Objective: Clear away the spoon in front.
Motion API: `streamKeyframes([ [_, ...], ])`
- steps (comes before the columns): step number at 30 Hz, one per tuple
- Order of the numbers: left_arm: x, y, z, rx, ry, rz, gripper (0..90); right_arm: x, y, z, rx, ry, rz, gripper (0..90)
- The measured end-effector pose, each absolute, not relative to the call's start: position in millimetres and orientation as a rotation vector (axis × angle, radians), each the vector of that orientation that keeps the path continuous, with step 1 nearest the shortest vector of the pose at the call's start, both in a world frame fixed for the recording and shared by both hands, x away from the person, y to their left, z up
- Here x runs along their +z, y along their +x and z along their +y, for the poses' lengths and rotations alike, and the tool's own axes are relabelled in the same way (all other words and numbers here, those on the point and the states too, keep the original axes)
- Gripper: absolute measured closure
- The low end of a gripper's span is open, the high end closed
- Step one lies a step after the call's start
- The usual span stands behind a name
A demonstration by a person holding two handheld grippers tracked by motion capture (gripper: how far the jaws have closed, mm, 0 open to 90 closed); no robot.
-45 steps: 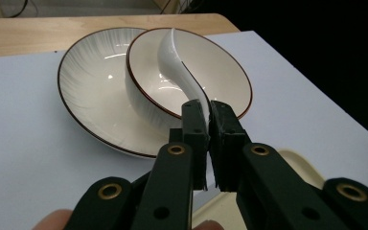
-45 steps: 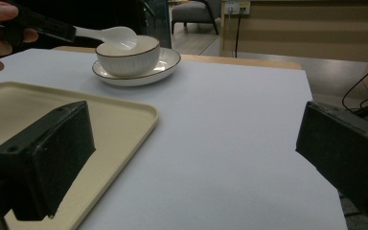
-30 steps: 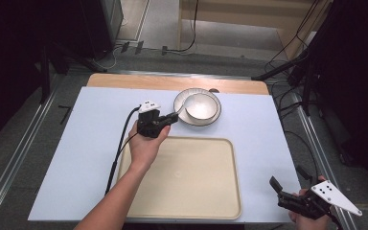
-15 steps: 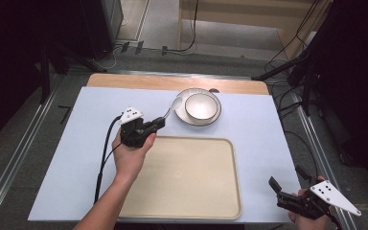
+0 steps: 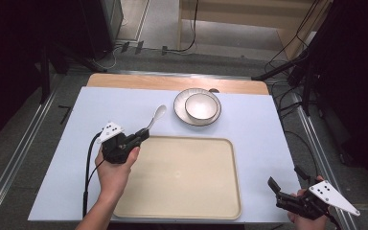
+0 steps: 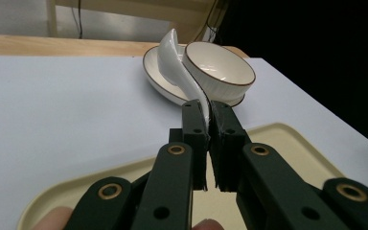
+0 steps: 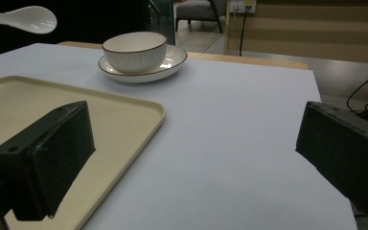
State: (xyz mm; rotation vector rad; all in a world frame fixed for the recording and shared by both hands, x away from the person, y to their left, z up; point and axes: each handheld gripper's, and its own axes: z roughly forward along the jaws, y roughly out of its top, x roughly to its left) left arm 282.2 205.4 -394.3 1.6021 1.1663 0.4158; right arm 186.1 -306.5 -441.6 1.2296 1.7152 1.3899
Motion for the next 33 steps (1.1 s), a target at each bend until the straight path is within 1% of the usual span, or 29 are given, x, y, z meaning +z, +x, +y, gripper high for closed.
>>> streamKeyframes([
  [11, -404.6, 249.0, 225.0, 0.464, 1.585, 1.205, 87.0, -441.7, 185.1, -304.6, 1.384, 1.224, 1.724, 0.0],
  [26, -425.6, 215.4, 244.8, 0.442, 1.561, 1.291, 87.0, -442.4, 184.8, -302.1, 1.379, 1.215, 1.733, 0.0],
  [33, -434.1, 209.8, 248.6, 0.447, 1.573, 1.319, 86.9, -442.4, 184.3, -302.5, 1.378, 1.217, 1.733, 0.0],
])
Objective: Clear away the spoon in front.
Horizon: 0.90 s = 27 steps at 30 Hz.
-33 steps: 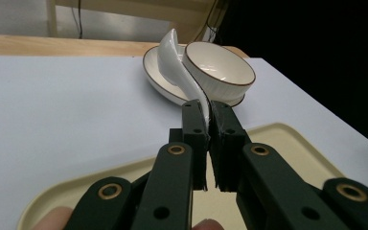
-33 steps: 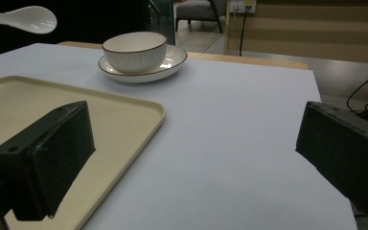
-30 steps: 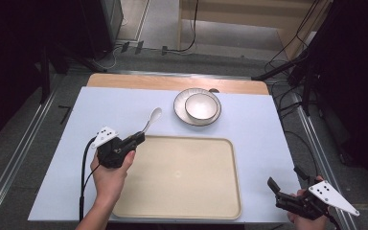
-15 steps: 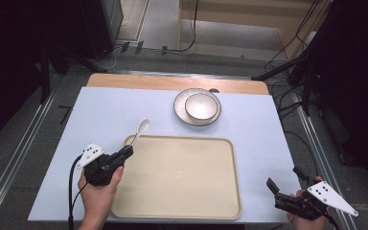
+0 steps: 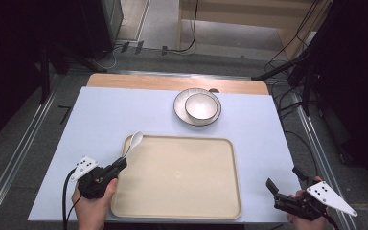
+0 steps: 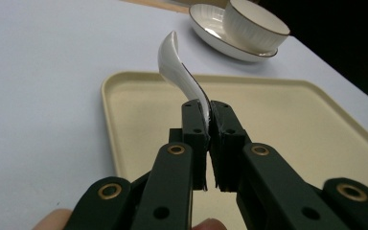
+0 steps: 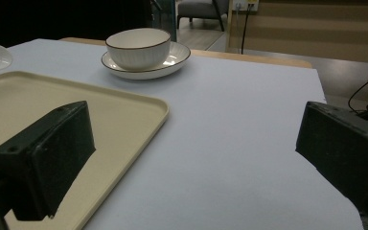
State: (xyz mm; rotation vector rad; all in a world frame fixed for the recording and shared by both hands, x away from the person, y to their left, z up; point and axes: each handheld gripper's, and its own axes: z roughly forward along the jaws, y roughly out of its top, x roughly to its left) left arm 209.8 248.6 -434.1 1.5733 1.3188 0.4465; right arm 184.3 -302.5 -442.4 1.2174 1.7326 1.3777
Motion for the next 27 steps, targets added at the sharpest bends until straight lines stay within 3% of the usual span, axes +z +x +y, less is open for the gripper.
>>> streamKeyframes([
  [19, -455.1, 213.5, 242.7, 0.431, 1.643, 1.378, 85.6, -441.8, 183.0, -303.0, 1.377, 1.212, 1.726, 0.0],
  [22, -456.5, 214.7, 241.5, 0.429, 1.661, 1.391, 74.2, -441.8, 183.0, -303.0, 1.376, 1.209, 1.723, 0.0],
  [24, -457.8, 216.8, 240.1, 0.417, 1.7, 1.402, 71.5, -441.8, 182.9, -303.0, 1.377, 1.209, 1.724, 0.0],
  [25, -457.3, 217.1, 238.8, 0.434, 1.711, 1.416, 63.4, -441.7, 182.9, -303.0, 1.377, 1.207, 1.724, 0.0],
  [27, -456.5, 217.6, 237.6, 0.437, 1.719, 1.414, 57.0, -441.6, 182.7, -303.0, 1.376, 1.208, 1.725, 0.0],
])
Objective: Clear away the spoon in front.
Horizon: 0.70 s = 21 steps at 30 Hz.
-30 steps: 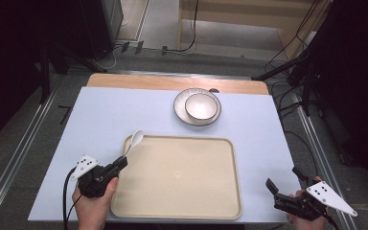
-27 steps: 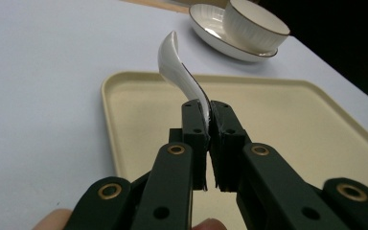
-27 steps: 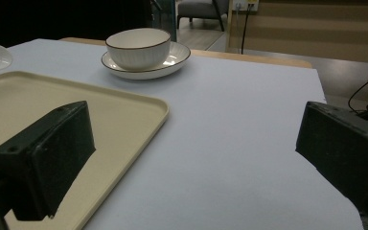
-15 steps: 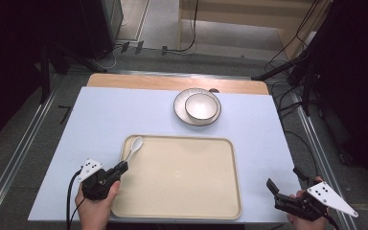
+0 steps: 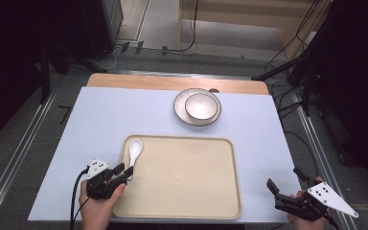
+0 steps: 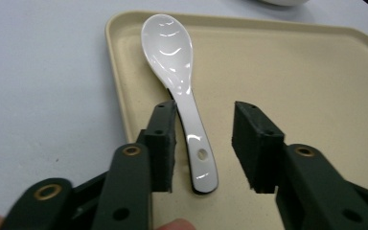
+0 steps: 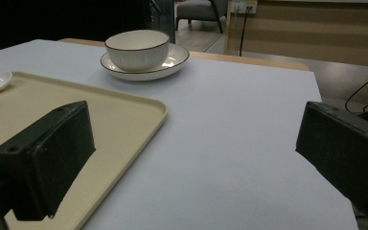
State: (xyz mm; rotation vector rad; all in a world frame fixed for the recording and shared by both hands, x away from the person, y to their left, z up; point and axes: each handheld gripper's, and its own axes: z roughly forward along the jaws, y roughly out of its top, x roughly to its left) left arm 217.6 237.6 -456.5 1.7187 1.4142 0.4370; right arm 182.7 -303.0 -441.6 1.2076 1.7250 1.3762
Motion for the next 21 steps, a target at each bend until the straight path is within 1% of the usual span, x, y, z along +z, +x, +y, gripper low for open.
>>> streamKeyframes([
  [2, -455.4, 217.2, 235.5, 0.456, 1.743, 1.399, 53.2, -441.6, 182.4, -303.3, 1.375, 1.209, 1.724, 0.0],
  [7, -454.4, 218.2, 236.0, 0.471, 1.749, 1.392, 52.3, -441.8, 182.2, -303.3, 1.375, 1.209, 1.724, 0.0],
  [11, -450.8, 219.3, 242.2, 0.436, 1.72, 1.383, 47.6, -441.6, 181.8, -303.0, 1.375, 1.211, 1.727, 0.0],
  [15, -445.1, 220.3, 245.5, 0.431, 1.726, 1.339, 29.9, -442.2, 182.6, -303.0, 1.375, 1.208, 1.726, 0.0],
  [20, -436.4, 219.2, 251.2, 0.444, 1.706, 1.269, 13.8, -442.6, 183.0, -302.3, 1.371, 1.206, 1.732, 0.0],
  [21, -434.9, 218.8, 252.7, 0.442, 1.707, 1.253, 13.8, -442.6, 182.7, -301.8, 1.373, 1.211, 1.734, 0.0],
])
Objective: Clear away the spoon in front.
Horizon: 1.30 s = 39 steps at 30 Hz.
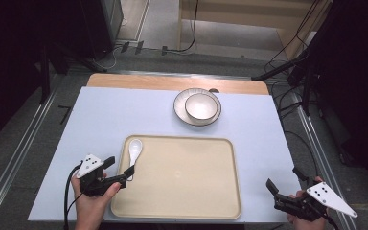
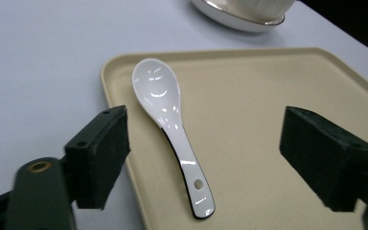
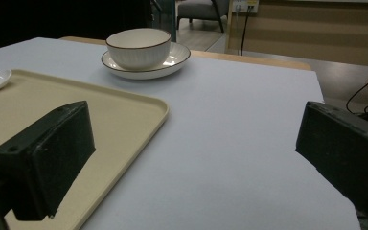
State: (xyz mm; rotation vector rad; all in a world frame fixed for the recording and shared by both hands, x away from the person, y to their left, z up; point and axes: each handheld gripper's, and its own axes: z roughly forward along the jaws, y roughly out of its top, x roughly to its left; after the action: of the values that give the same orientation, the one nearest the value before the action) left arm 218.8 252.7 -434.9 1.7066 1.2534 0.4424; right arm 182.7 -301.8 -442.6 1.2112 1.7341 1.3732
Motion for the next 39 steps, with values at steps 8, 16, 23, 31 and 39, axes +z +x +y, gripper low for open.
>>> streamKeyframes([
  [8, -425.3, 217.1, 269.3, 0.454, 1.682, 1.202, 0.0, -443.6, 183.6, -302.7, 1.37, 1.208, 1.733, 0.0],
  [16, -417.6, 215.7, 284.7, 0.487, 1.651, 1.202, 0.0, -445.5, 184.7, -302.9, 1.361, 1.204, 1.741, 0.0],
  [23, -410.8, 211.3, 300.7, 0.53, 1.638, 1.159, 0.0, -446.1, 185.2, -303.5, 1.36, 1.193, 1.751, 0.0],
  [31, -408.3, 208.6, 321.2, 0.558, 1.631, 1.16, 0.0, -447.4, 186.8, -303.7, 1.358, 1.184, 1.77, 0.0],
  [39, -411.2, 209.6, 348.8, 0.555, 1.609, 1.196, 0.0, -450.1, 188.0, -304.5, 1.334, 1.18, 1.781, 0.0],
])
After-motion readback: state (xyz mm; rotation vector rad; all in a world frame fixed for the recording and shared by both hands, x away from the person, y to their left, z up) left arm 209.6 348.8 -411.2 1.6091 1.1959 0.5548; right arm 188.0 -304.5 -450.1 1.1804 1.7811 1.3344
